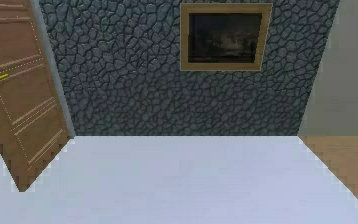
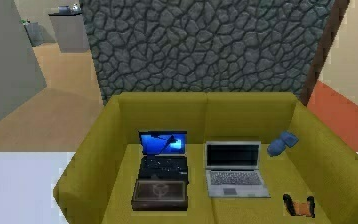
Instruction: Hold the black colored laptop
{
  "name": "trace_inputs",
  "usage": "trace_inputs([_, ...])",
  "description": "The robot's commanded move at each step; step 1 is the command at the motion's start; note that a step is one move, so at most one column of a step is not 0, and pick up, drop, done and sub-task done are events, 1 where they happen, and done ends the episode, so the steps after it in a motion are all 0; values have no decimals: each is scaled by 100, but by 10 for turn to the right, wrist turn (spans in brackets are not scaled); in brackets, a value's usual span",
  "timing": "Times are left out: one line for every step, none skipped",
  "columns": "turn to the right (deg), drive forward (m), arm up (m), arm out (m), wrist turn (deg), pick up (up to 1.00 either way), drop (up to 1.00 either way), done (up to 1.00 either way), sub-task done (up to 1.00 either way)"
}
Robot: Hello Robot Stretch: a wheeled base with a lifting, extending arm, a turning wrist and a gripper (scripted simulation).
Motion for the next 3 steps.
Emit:
trace_inputs([0, 0, 50, 0, 0, 0, 0, 0, 0])
trace_inputs([0, 0, 0, 50, 0, 0, 0, 0, 0])
trace_inputs([0, 0, 0, 0, 450, 0, 0, 0, 0])
